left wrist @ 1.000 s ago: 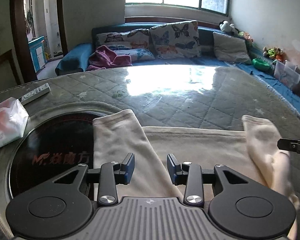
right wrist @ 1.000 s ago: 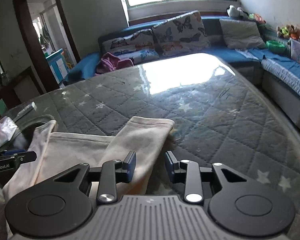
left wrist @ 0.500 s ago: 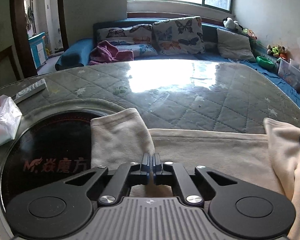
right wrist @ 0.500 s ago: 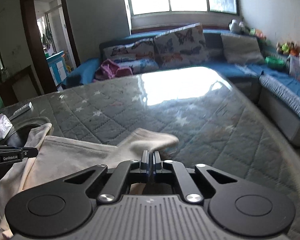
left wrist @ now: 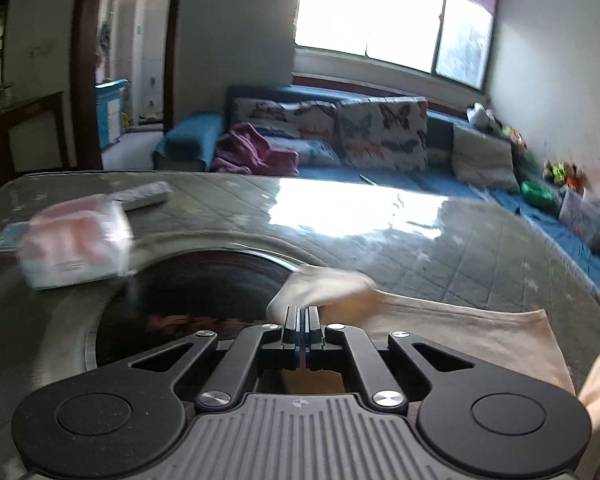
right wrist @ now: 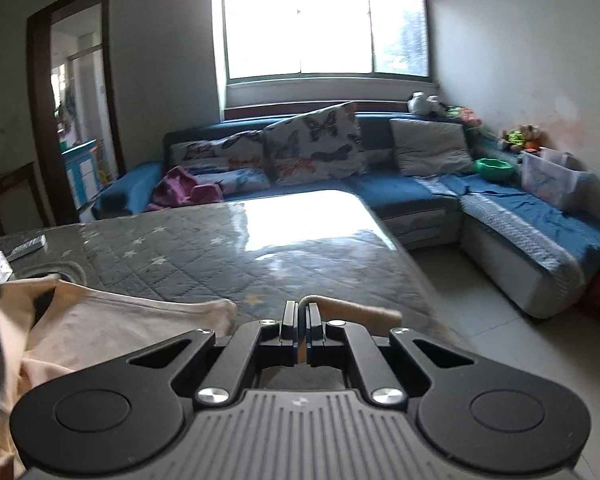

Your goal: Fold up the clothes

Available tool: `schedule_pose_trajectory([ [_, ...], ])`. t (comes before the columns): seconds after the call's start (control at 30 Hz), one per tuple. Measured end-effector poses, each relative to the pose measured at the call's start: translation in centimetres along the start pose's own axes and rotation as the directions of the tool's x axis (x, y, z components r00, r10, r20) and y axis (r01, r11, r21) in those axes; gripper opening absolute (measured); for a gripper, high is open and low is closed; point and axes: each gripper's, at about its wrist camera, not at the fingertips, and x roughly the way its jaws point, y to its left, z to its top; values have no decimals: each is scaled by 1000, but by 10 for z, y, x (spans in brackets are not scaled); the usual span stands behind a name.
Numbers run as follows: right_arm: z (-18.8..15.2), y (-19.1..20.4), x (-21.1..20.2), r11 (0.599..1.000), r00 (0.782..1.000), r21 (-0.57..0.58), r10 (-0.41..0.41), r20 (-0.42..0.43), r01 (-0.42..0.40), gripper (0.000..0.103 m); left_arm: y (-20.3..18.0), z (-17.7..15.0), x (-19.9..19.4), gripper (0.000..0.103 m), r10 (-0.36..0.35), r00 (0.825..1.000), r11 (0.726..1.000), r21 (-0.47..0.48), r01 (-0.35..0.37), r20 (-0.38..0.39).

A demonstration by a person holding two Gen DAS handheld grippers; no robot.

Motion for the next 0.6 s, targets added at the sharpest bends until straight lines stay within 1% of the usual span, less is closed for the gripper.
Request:
schedule_pose_trajectory([
  [0.17, -14, -23, -32, 996, 996, 25, -84, 22, 83, 3, 41, -13, -48, 2, 36, 999, 997, -62, -34, 22],
  [0.27, -25, -37, -46, 992, 993, 42, -122, 6, 122, 3, 63, -29, -71, 2, 73, 997, 994, -86, -72, 14],
  [0.37, -36, -44, -50, 989, 990, 45, -138, -27, 139, 3, 81, -48, -86, 2, 127, 992, 986, -106, -127, -12],
  [0.47, -43, -46, -44, 990, 989, 46, -131, -69, 134, 8, 92, -67, -95, 2, 148, 988, 980, -126, -153, -54],
  [0.53, -49, -45, -37, 991, 988, 50, -121, -94, 126, 10, 93, -73, -95, 2, 151, 986, 980, -124, -159, -67],
  [0.6, -55, -45, -27, 991, 986, 59, -112, -122, 120, 22, 95, -79, -96, 2, 155, 985, 979, -121, -164, -80],
])
